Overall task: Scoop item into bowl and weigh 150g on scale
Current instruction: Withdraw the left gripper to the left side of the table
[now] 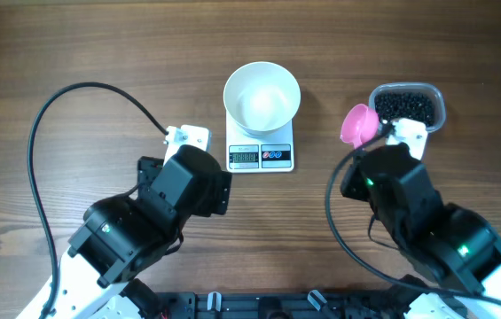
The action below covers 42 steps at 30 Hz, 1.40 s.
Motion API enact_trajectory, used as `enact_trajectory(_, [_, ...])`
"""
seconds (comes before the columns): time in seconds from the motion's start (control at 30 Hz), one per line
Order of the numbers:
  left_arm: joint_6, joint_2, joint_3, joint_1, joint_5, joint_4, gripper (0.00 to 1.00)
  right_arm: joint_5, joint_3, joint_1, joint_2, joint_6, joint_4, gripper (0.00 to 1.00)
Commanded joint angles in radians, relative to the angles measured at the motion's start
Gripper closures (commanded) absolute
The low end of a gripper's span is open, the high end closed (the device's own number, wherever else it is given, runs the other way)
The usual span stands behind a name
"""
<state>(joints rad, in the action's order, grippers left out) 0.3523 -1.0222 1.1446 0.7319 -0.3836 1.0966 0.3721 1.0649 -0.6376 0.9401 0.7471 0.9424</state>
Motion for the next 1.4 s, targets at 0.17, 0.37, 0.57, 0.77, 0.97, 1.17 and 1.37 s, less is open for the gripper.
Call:
enact_trajectory(0.17, [-0.005,-0.008,0.0,-0.006,-0.351,0.054,0.0,-0.087,0.017,0.004,0.101,-0.01,-0.009,0.96])
enact_trajectory(0.37, [-0.006,-0.014,0.0,-0.022,-0.511,0.019,0.0,-0.053,0.017,0.005,0.102,0.014,-0.011,0.96])
enact_trajectory(0.57, [-0.008,-0.018,0.0,-0.129,-0.444,-0.039,0.0,-0.028,0.017,0.048,0.125,-0.02,-0.11,0.96])
enact_trajectory(0.77, [-0.009,-0.019,0.0,-0.279,-0.236,-0.127,0.0,-0.04,0.017,0.188,0.156,-0.143,-0.18,0.96])
enact_trajectory(0.97, [-0.004,-0.05,0.0,-0.393,-0.169,-0.175,0.0,-0.149,0.017,0.272,0.185,-0.328,-0.22,0.96])
enact_trajectory(1.17, [0.032,-0.092,0.0,-0.408,-0.015,-0.216,0.0,-0.288,0.017,0.272,0.176,-0.335,-0.216,0.96])
enact_trajectory(1.37, [-0.393,-0.103,0.002,-0.415,0.412,-0.233,0.0,-0.288,0.017,0.272,0.176,-0.404,-0.224,0.96])
